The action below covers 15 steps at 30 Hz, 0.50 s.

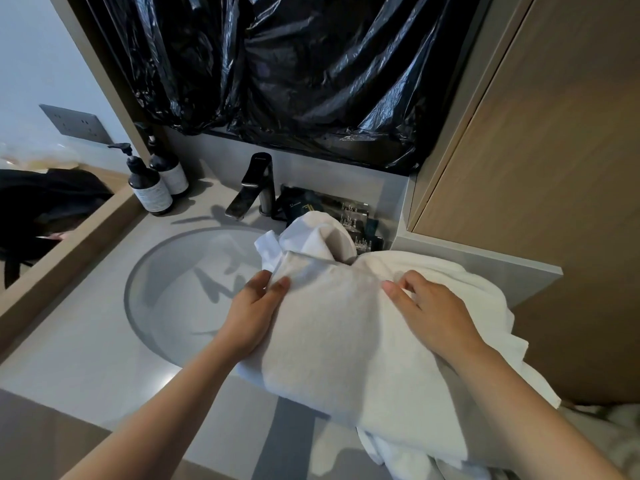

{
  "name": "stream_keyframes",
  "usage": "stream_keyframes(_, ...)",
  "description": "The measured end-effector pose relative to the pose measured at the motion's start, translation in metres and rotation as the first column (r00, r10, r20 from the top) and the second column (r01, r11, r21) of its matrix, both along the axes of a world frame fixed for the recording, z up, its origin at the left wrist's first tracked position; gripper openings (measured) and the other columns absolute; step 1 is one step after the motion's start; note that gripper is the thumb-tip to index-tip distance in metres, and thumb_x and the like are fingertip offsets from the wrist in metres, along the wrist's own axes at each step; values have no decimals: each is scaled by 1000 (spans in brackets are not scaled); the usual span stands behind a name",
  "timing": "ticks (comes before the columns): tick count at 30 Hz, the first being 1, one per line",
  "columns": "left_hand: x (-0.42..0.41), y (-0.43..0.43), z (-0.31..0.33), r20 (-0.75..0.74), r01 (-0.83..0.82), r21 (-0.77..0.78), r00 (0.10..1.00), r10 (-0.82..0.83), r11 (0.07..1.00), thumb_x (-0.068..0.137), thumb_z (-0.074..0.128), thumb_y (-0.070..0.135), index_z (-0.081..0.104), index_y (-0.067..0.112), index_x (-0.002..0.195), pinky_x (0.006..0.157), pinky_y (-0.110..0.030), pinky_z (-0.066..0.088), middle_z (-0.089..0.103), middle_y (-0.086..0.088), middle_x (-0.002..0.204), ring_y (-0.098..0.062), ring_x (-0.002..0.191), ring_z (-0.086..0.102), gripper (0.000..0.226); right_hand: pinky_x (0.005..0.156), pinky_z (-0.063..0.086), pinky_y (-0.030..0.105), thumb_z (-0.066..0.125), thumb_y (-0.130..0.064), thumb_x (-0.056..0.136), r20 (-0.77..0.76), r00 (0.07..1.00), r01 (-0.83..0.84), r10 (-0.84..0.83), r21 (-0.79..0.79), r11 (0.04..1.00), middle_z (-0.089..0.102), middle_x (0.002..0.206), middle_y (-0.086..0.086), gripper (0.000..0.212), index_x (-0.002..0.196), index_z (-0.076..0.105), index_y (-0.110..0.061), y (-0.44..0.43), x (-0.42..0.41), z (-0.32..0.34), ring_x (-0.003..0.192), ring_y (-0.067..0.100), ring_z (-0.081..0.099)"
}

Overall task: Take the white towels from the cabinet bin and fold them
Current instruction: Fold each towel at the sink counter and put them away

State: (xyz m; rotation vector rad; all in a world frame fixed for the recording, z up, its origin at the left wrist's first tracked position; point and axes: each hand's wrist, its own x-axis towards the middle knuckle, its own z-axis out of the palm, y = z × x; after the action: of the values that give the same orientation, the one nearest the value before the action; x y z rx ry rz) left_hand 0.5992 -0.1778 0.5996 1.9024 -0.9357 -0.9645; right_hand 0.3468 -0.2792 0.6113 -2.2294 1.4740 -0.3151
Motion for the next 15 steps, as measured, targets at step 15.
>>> stream_keyframes(15, -5, -7, 22, 181, -7, -58, 983, 18, 998, 93, 46, 51, 57, 9, 91, 69, -28, 42, 64, -9, 86, -22, 84, 59, 44, 66, 35, 27, 16, -73, 83, -191, 975, 73, -115, -212, 975, 74, 93, -4, 76, 120, 63, -26, 7, -68, -20, 95, 19, 67)
